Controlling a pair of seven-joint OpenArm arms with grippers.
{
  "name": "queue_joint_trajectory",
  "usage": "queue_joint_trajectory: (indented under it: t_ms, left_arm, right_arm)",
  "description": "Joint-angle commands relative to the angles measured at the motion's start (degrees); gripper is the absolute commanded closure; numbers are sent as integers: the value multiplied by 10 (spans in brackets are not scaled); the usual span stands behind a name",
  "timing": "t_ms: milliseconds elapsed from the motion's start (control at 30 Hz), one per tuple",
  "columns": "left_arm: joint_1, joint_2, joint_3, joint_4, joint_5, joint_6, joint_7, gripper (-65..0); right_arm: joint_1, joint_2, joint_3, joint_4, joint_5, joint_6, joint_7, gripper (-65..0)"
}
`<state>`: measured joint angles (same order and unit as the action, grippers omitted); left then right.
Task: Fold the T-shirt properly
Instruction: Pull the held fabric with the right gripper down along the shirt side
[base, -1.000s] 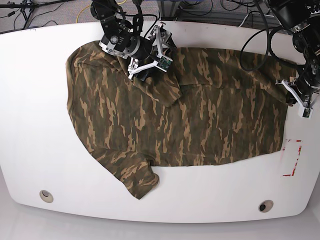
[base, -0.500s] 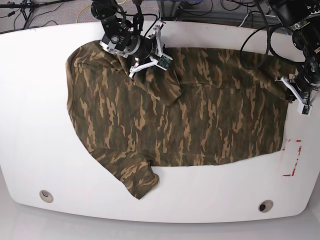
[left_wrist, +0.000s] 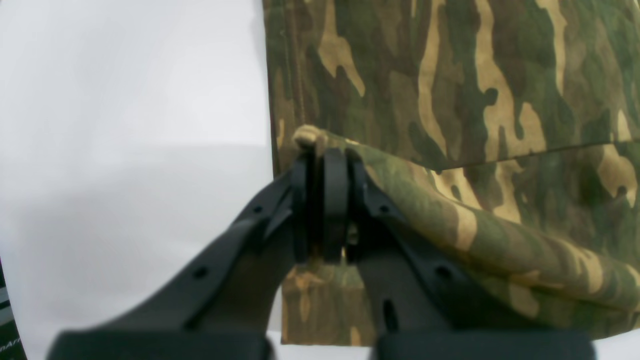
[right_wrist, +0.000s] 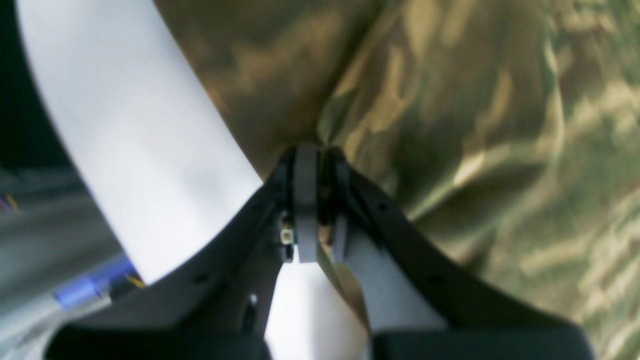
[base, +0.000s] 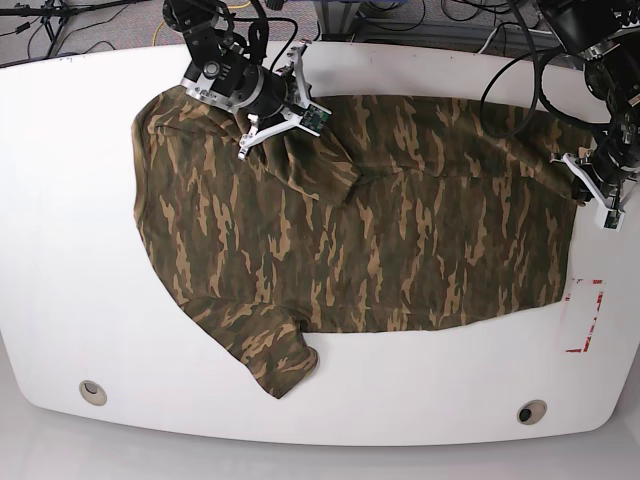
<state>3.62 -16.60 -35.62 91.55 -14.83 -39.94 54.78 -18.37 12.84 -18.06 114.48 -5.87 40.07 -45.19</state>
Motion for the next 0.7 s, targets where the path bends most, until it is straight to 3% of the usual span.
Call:
queue_joint_trajectory:
  t_ms: [0,200,667]
  left_arm:
    - [-11,-10,-3,9,-7,-1,-9,-21]
    - [-15,-10,14,9,-7,-1,-14,-21]
    - [-21,-8,52,-24,41,-1,-79,-19]
  right_arm:
    - [19,15,1,11,5,-1,6,-35]
    - [58,81,1,9,5,-1,6,-35]
    - [133,162,1,5,5,-1,6,-35]
